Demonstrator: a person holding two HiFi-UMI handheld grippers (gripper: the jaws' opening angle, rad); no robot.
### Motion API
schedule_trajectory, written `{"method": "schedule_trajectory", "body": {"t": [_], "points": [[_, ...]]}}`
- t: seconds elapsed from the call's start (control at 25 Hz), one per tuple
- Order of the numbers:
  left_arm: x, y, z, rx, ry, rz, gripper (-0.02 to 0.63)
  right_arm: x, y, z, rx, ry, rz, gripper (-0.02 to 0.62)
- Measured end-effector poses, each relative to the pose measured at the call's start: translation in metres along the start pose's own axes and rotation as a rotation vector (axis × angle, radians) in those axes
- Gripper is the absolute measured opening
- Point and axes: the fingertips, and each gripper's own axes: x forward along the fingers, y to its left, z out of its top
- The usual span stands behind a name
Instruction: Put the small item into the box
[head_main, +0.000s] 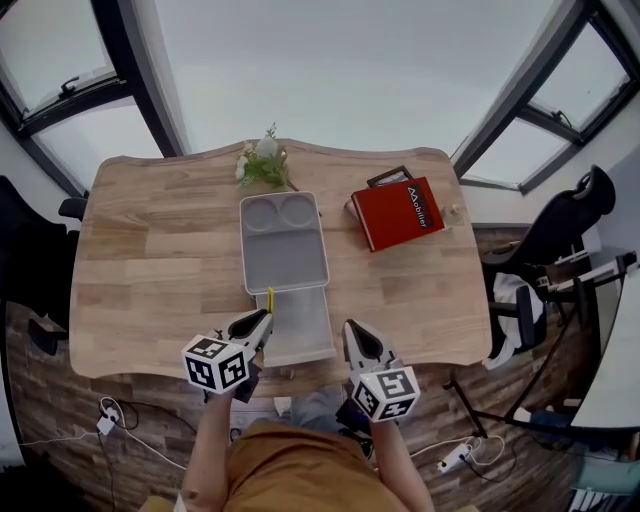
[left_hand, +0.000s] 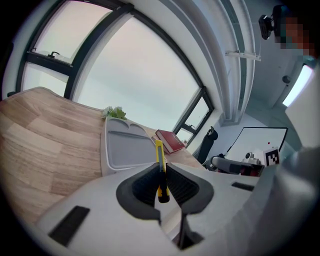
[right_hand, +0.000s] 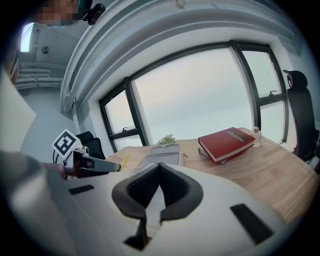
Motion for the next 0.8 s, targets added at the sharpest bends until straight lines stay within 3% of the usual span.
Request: {"method": "schedule_trajectory", "body": {"t": [0.56, 0.8], "points": [[0.037, 0.002, -0.044, 0.138, 0.237, 0.014, 0.043, 0.011, -0.018, -0.023, 0.023, 0.068, -0.020, 0.005], [0.052, 0.006, -0.055, 0.157, 0.315, 0.012, 0.044, 0.017, -0.026, -0.027, 0.033, 0.084, -0.032, 0.005]]}}
